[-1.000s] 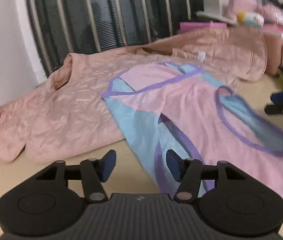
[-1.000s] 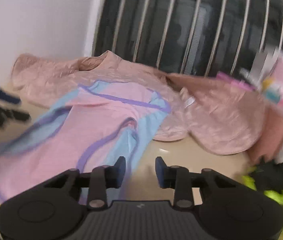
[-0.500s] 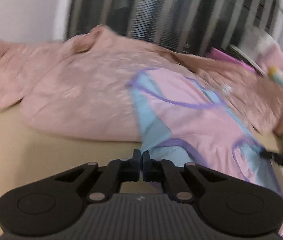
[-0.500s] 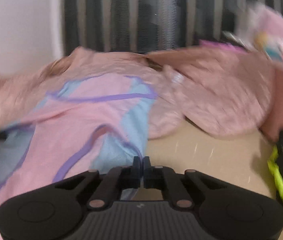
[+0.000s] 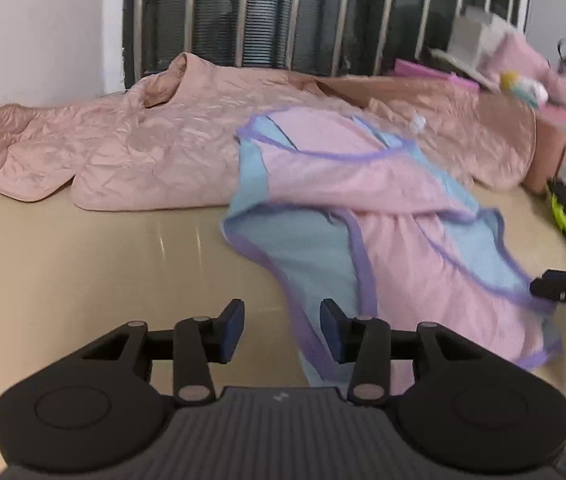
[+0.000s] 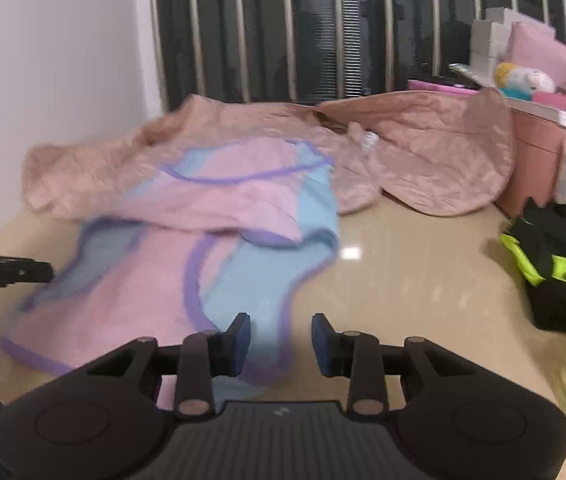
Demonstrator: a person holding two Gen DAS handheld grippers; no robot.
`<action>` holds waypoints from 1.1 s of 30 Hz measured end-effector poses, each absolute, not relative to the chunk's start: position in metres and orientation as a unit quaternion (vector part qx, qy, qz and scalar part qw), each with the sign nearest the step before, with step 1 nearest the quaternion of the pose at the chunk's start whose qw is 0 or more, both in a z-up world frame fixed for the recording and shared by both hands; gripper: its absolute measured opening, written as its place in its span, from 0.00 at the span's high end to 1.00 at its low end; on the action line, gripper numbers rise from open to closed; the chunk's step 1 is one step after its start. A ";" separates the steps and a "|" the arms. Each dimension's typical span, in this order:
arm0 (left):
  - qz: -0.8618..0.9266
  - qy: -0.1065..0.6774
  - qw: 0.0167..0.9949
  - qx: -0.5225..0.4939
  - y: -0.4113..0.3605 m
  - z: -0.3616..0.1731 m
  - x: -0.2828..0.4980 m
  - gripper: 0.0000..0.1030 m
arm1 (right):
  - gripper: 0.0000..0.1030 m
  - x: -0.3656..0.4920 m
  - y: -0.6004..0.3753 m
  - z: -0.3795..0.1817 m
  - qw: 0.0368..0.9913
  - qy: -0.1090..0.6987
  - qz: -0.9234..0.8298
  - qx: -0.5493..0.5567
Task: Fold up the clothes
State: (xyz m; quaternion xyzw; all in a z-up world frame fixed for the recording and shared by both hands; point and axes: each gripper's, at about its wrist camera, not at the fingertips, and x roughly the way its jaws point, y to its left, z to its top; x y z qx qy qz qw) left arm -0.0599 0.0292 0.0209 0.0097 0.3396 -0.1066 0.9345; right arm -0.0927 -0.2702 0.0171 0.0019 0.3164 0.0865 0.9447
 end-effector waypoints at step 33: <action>-0.192 0.341 0.920 0.033 0.040 0.027 -0.105 0.97 | 0.98 -0.141 -0.244 0.014 0.939 0.297 0.173 -0.008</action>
